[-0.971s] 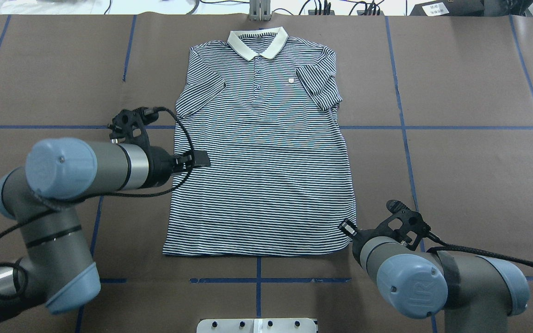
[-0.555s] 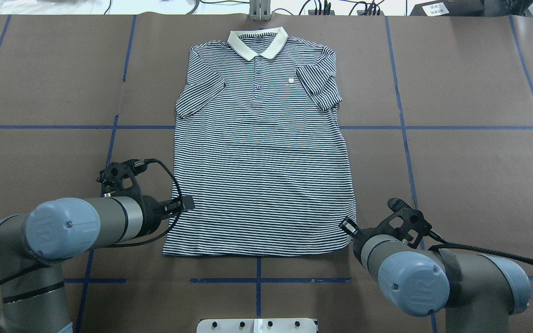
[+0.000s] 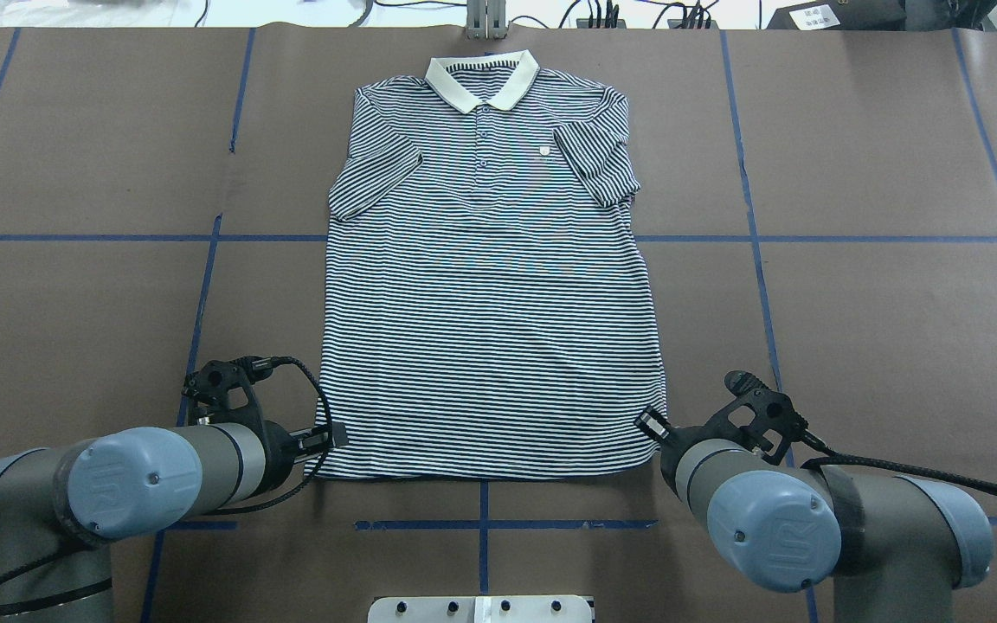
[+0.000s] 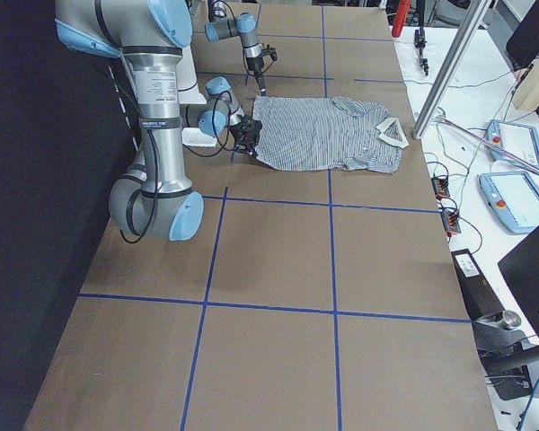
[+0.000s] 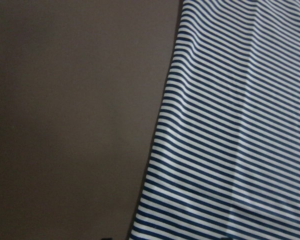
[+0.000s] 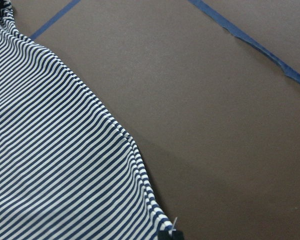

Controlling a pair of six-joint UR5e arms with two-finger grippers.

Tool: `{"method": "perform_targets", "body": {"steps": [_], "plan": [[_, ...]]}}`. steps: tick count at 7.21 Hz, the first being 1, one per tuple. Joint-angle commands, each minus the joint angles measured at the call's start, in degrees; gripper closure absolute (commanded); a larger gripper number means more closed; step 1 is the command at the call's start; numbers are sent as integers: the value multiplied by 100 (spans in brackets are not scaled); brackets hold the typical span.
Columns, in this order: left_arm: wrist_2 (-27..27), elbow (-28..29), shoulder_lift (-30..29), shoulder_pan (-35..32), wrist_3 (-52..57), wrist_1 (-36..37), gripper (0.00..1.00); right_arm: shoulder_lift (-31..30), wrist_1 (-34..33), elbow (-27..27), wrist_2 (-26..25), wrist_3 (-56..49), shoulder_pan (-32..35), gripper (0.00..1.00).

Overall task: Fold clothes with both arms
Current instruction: 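Lower the left gripper and grasp the other hem corner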

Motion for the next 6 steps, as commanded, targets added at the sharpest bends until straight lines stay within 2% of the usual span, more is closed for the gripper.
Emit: {"method": "perform_targets", "body": {"steps": [1,5,6], "plan": [[-7,26,8,121,6,83,28,-3,4,-17,0,0,-4,100],[-7,70,-18,192,6,189,33,-12,4,-18,0,0,-4,100],[-7,87,-1,201,6,198,38,-12,-4,-18,0,0,-4,100]]}}
